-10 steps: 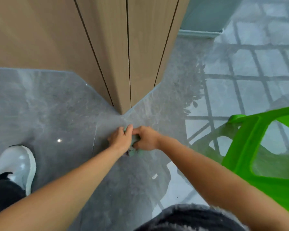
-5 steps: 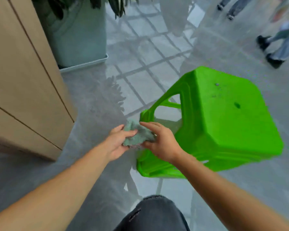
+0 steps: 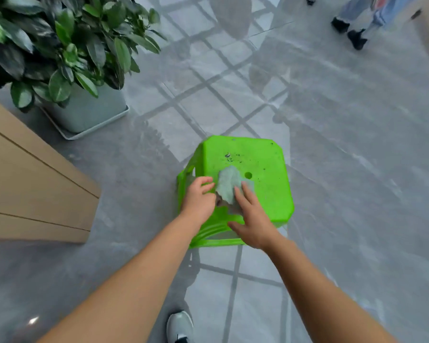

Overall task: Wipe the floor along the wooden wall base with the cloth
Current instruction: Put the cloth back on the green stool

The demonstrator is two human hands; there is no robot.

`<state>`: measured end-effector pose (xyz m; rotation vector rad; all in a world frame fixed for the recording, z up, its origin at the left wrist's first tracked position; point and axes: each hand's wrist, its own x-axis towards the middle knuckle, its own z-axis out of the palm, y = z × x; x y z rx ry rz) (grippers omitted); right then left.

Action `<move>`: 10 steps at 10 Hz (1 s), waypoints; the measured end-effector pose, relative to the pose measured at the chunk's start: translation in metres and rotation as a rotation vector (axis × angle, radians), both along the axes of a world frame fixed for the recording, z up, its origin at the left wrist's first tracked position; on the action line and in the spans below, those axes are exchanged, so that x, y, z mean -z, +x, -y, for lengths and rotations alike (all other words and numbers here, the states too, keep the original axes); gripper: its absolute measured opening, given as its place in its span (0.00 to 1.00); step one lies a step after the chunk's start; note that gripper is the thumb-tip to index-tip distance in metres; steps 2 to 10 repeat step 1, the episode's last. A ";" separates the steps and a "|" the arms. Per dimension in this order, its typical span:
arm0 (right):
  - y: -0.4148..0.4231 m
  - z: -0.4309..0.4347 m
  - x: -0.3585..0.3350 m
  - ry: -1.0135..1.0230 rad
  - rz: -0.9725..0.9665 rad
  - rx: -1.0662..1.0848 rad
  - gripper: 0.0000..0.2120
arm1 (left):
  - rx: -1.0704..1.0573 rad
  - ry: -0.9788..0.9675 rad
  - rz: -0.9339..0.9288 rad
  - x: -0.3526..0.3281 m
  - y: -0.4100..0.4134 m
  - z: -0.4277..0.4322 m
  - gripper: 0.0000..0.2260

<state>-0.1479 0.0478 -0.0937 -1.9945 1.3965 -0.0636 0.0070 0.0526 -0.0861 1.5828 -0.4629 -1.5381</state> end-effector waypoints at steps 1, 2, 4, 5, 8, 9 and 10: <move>-0.011 -0.005 0.016 0.253 -0.027 -0.115 0.39 | 0.078 0.164 0.365 0.018 -0.003 -0.038 0.18; -0.011 -0.005 0.016 0.253 -0.027 -0.115 0.39 | 0.078 0.164 0.365 0.018 -0.003 -0.038 0.18; -0.011 -0.005 0.016 0.253 -0.027 -0.115 0.39 | 0.078 0.164 0.365 0.018 -0.003 -0.038 0.18; -0.011 -0.005 0.016 0.253 -0.027 -0.115 0.39 | 0.078 0.164 0.365 0.018 -0.003 -0.038 0.18; -0.011 -0.005 0.016 0.253 -0.027 -0.115 0.39 | 0.078 0.164 0.365 0.018 -0.003 -0.038 0.18; -0.011 -0.005 0.016 0.253 -0.027 -0.115 0.39 | 0.078 0.164 0.365 0.018 -0.003 -0.038 0.18; -0.011 -0.005 0.016 0.253 -0.027 -0.115 0.39 | 0.078 0.164 0.365 0.018 -0.003 -0.038 0.18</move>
